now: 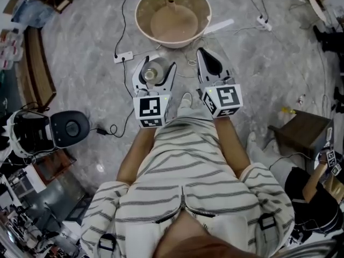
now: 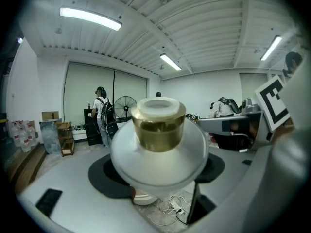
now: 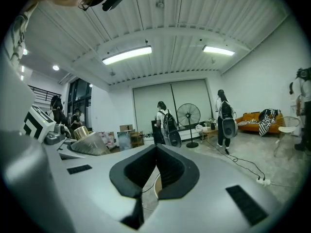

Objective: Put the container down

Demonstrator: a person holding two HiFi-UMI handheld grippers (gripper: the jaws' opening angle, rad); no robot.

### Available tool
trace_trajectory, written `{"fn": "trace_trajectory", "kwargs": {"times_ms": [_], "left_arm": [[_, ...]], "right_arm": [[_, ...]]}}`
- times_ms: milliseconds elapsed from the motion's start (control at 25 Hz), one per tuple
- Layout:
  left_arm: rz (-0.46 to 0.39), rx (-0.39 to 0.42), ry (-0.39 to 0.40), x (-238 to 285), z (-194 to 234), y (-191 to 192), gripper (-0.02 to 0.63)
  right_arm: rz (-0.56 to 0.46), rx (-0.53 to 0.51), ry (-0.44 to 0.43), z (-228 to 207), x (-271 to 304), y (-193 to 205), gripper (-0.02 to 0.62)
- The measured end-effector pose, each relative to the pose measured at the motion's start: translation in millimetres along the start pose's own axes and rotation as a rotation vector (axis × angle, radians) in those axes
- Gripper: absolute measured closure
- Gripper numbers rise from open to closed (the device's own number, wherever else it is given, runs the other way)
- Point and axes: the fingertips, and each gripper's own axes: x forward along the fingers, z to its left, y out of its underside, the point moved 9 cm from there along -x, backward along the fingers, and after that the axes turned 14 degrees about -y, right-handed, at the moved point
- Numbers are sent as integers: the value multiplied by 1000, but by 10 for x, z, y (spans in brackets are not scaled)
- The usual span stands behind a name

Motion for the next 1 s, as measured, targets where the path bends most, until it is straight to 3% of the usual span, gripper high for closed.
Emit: {"fn": "trace_trajectory", "kwargs": {"times_ms": [320,840,1000], "left_arm": [[45,-9,-9,596,35,49,275],[132,-19,80,1442,293,334,275],[167,-15,98,1941,446,483,275]], "right_arm": [[47,32,-26,-426,449,129,586],[132,70,63,-748,1019,473,586],[154,83,88,-975,1412,656,586]]}}
